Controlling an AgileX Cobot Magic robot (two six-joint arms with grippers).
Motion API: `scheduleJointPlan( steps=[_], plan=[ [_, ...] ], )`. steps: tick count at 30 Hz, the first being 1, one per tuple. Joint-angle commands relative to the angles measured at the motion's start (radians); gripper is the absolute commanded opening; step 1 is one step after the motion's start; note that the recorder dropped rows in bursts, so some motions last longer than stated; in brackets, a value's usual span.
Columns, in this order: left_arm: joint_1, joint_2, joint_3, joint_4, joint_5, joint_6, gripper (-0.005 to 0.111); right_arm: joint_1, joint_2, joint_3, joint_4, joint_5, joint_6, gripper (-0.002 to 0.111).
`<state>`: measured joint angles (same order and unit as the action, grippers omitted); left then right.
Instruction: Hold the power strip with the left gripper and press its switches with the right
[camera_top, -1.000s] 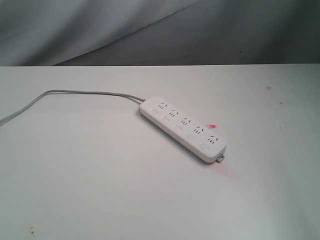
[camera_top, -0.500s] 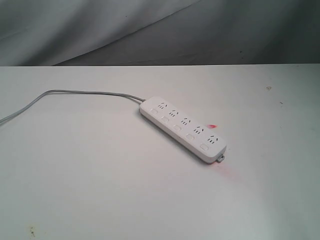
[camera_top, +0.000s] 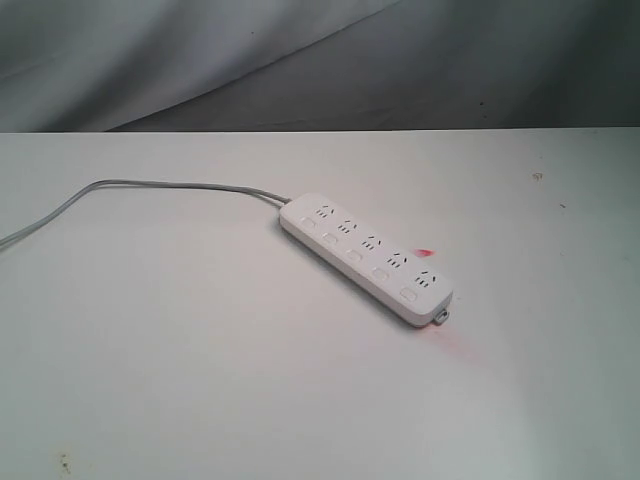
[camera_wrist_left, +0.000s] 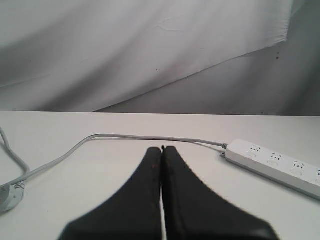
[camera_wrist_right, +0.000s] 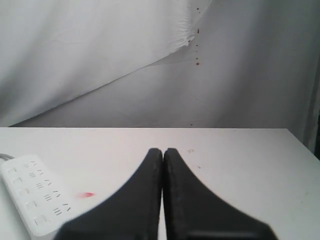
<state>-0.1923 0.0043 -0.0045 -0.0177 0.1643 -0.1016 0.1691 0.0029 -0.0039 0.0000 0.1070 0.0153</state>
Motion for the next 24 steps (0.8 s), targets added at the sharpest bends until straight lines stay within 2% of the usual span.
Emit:
scheduleJointPlan(
  steps=[1, 19, 24],
  plan=[
    [0.003, -0.004, 0.004, 0.005, -0.011, -0.001, 0.0, -0.009, -0.003, 0.004, 0.052, -0.014, -0.008, 0.0],
    [0.003, -0.004, 0.004, 0.005, -0.011, 0.001, 0.0, -0.009, -0.003, 0.004, 0.054, -0.014, -0.008, 0.0],
    [0.003, -0.004, 0.004, 0.005, -0.011, 0.001, 0.0, 0.025, -0.003, 0.004, 0.054, -0.014, -0.008, 0.0]
  ],
)
